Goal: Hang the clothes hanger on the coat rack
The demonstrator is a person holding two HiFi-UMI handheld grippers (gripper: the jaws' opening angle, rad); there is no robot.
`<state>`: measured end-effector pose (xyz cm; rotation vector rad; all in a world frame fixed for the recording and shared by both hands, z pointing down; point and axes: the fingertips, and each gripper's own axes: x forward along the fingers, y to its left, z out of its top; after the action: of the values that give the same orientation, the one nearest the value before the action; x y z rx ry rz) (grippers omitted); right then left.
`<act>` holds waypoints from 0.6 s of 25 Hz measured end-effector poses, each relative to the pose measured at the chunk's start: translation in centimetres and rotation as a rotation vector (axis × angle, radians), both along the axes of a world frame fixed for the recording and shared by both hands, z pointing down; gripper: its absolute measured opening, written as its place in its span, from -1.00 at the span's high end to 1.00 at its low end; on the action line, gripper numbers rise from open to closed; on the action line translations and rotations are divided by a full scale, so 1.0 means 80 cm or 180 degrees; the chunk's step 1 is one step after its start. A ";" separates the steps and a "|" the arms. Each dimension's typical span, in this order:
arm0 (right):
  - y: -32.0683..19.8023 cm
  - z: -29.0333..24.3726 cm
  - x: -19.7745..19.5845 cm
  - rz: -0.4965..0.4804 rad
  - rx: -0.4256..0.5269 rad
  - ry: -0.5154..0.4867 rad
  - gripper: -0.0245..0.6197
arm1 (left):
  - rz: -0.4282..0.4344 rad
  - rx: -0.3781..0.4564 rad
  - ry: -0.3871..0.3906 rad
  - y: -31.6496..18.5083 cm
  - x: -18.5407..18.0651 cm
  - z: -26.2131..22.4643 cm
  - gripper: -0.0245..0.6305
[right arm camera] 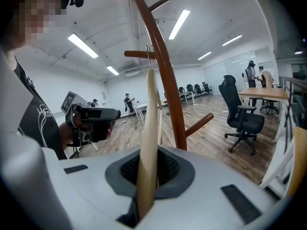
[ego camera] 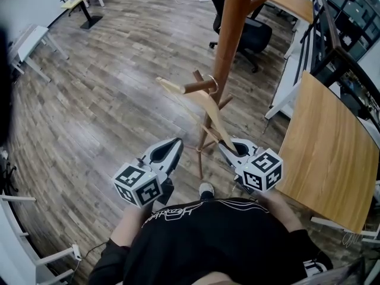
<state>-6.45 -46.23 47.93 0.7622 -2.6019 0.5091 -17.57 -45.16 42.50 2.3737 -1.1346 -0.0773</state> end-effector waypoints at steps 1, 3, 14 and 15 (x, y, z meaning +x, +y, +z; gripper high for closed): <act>-0.001 0.002 0.001 0.0003 -0.0008 -0.0004 0.80 | -0.0003 -0.0012 -0.0003 -0.001 0.000 0.002 0.90; -0.003 0.007 0.002 0.0007 -0.0016 -0.0025 0.80 | -0.0002 -0.0031 -0.0012 -0.002 0.000 0.006 0.90; -0.009 0.026 0.001 0.0007 -0.0066 -0.0104 0.79 | 0.0030 -0.0118 -0.0023 -0.001 -0.004 0.028 0.90; -0.009 0.027 0.000 -0.0013 -0.0066 -0.0118 0.79 | 0.0034 -0.0120 0.0001 0.000 -0.005 0.028 0.90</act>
<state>-6.44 -46.93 50.06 0.7476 -2.6274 0.5530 -17.93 -45.12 44.73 2.3463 -1.1134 -0.0524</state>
